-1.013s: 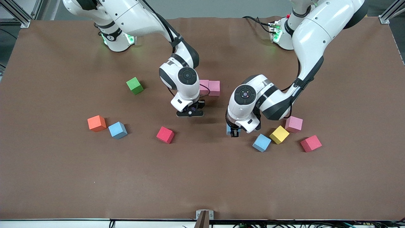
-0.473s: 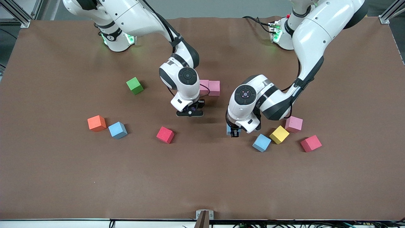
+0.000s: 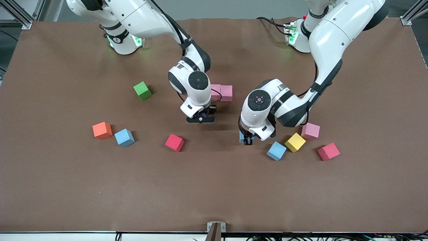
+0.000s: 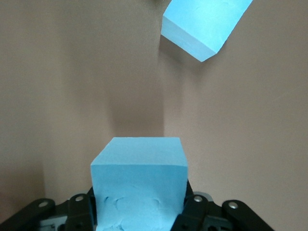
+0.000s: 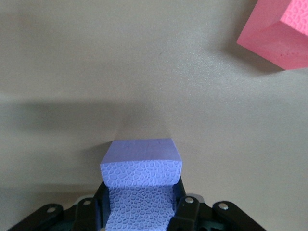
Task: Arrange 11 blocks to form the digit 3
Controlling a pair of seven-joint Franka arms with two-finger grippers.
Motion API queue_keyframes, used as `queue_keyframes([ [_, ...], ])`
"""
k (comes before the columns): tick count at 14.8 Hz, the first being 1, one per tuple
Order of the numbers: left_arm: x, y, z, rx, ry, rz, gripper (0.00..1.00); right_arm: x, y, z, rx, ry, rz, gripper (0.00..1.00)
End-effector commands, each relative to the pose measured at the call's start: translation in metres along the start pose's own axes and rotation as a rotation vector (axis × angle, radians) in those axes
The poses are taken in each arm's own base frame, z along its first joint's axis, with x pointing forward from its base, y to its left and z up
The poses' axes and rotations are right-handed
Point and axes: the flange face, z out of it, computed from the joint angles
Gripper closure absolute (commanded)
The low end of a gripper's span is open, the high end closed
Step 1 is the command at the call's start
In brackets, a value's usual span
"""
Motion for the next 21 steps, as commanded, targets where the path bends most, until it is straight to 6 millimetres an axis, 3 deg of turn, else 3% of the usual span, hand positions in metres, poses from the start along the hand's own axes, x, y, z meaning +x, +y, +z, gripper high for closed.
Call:
queue_keyframes([
  [1,0.0014,-0.0004,-0.0074,-0.008,-0.005,-0.012,0.4,-0.0099,0.0004,0.0002,-0.012,-0.016,0.023,0.99],
  [21,0.0023,0.0008,-0.0089,-0.011,-0.006,-0.014,0.4,-0.0145,-0.0064,-0.0029,-0.008,-0.011,0.008,0.99],
])
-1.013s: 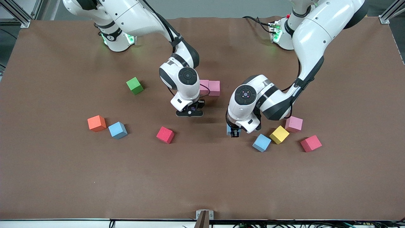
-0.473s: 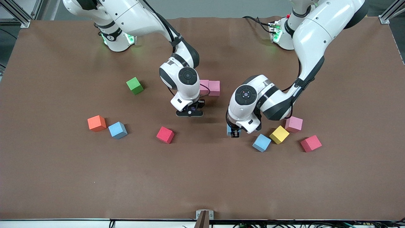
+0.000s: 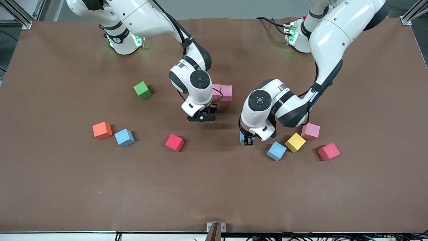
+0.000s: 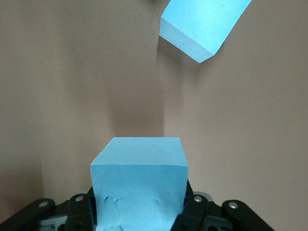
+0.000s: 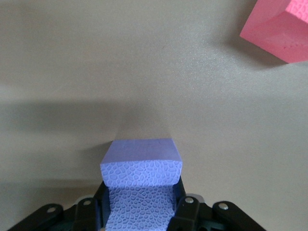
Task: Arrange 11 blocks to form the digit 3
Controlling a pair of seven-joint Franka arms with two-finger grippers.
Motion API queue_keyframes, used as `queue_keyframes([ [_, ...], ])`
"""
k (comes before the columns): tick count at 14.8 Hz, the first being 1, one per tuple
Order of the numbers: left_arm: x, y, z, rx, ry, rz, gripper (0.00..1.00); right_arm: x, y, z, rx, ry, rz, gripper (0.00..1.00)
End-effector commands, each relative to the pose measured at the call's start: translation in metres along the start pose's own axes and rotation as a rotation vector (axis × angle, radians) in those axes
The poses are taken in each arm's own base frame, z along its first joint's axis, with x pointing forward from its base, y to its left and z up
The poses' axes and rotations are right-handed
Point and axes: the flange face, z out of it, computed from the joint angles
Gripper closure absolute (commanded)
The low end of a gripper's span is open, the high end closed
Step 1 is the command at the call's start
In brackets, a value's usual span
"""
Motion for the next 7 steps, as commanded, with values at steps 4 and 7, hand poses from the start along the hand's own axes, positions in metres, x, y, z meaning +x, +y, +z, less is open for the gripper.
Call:
queue_keyframes([
  [4,0.0011,-0.0009,-0.0077,-0.008,-0.005,-0.011,0.4,-0.0089,-0.0022,-0.0034,-0.003,-0.007,0.006,0.98],
  [7,0.0011,-0.0009,-0.0077,-0.007,-0.006,-0.012,0.4,-0.0082,-0.0015,-0.0034,-0.003,-0.007,0.002,0.98],
])
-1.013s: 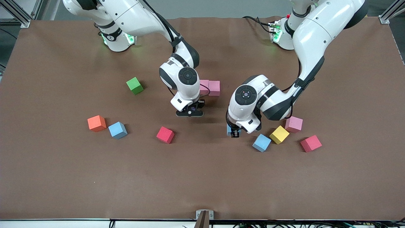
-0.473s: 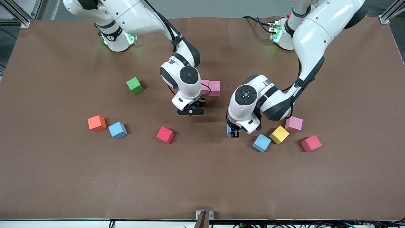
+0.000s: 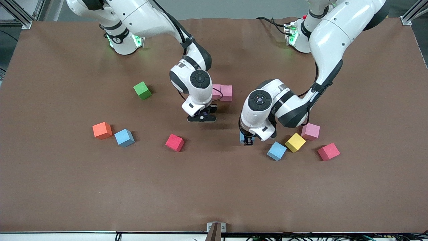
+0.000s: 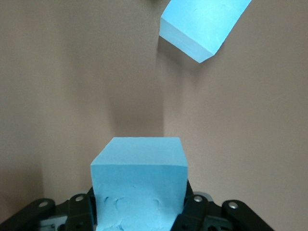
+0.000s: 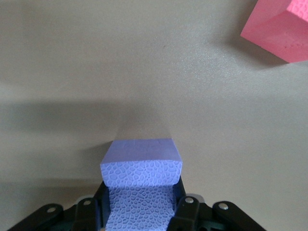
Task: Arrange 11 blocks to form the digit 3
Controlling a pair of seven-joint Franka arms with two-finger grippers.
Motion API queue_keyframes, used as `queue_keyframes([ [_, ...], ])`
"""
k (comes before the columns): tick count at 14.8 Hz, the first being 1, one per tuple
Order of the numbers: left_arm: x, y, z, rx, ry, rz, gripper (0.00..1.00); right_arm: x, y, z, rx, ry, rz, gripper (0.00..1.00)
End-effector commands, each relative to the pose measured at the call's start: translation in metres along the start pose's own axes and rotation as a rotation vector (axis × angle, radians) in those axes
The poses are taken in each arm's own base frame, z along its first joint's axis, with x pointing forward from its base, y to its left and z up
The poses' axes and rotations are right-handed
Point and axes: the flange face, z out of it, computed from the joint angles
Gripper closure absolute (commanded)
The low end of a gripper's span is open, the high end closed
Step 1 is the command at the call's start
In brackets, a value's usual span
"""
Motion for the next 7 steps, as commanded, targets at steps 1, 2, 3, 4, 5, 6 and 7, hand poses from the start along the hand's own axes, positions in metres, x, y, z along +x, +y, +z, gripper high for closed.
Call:
queue_keyframes([
  [1,0.0011,-0.0004,-0.0083,-0.008,-0.006,-0.013,0.4,-0.0078,-0.0008,-0.0023,-0.005,-0.007,0.003,0.98],
  [2,0.0011,-0.0009,-0.0077,-0.007,-0.006,-0.012,0.4,-0.0068,-0.0005,-0.0029,-0.004,-0.006,0.004,0.97],
  [3,0.0011,-0.0004,-0.0083,-0.008,-0.006,-0.013,0.4,-0.005,0.0007,-0.0036,-0.003,-0.005,0.004,0.97],
  [4,0.0011,-0.0009,-0.0077,-0.008,-0.005,-0.011,0.4,-0.0049,0.0007,-0.0036,-0.004,-0.004,-0.003,0.97],
  [5,0.002,-0.0003,-0.0076,-0.008,-0.005,-0.013,0.4,-0.0042,0.0014,-0.0036,-0.004,-0.004,-0.014,0.97],
  [6,0.002,-0.0002,-0.0086,-0.01,-0.005,-0.011,0.4,-0.0035,0.0022,-0.0035,-0.004,-0.004,-0.015,0.97],
  [7,0.002,0.0002,-0.0083,-0.009,-0.005,-0.013,0.4,-0.0035,0.0022,-0.0035,-0.004,-0.004,-0.015,0.97],
])
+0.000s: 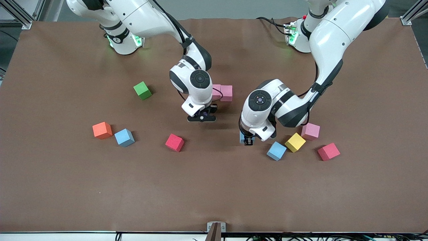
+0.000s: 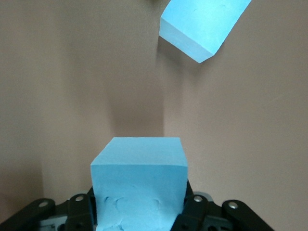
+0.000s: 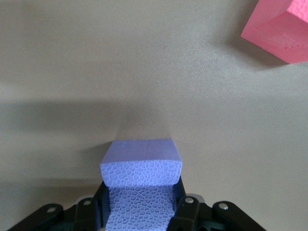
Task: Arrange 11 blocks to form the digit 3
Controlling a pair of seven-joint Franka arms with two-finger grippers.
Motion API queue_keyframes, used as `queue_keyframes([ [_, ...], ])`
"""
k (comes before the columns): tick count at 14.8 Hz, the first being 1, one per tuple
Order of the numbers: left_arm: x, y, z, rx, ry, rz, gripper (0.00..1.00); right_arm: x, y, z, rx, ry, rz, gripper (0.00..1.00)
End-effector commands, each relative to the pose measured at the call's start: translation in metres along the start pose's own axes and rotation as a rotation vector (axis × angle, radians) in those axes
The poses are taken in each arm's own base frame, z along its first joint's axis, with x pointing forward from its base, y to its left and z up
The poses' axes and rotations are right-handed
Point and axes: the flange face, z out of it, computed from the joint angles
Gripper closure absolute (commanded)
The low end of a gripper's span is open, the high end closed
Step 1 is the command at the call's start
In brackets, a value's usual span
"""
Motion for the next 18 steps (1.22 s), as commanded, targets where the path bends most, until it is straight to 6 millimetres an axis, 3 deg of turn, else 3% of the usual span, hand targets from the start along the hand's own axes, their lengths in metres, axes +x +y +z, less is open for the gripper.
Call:
queue_keyframes([
  [1,0.002,-0.001,-0.008,-0.008,-0.004,-0.012,0.4,-0.003,0.002,-0.004,-0.001,-0.002,-0.011,0.97],
  [8,0.001,-0.001,-0.008,-0.009,-0.005,-0.011,0.4,-0.001,0.002,-0.005,0.001,-0.002,0.006,0.93],
  [9,0.001,-0.001,-0.008,-0.011,-0.003,-0.009,0.39,-0.001,0.002,-0.006,0.001,-0.002,0.005,0.71],
  [10,0.0,-0.001,-0.008,-0.013,-0.002,-0.006,0.39,-0.001,0.001,-0.006,0.002,-0.002,0.006,0.01],
  [18,-0.001,-0.002,-0.008,-0.013,-0.002,-0.005,0.39,0.004,0.0,-0.018,0.005,0.002,-0.001,0.0],
])
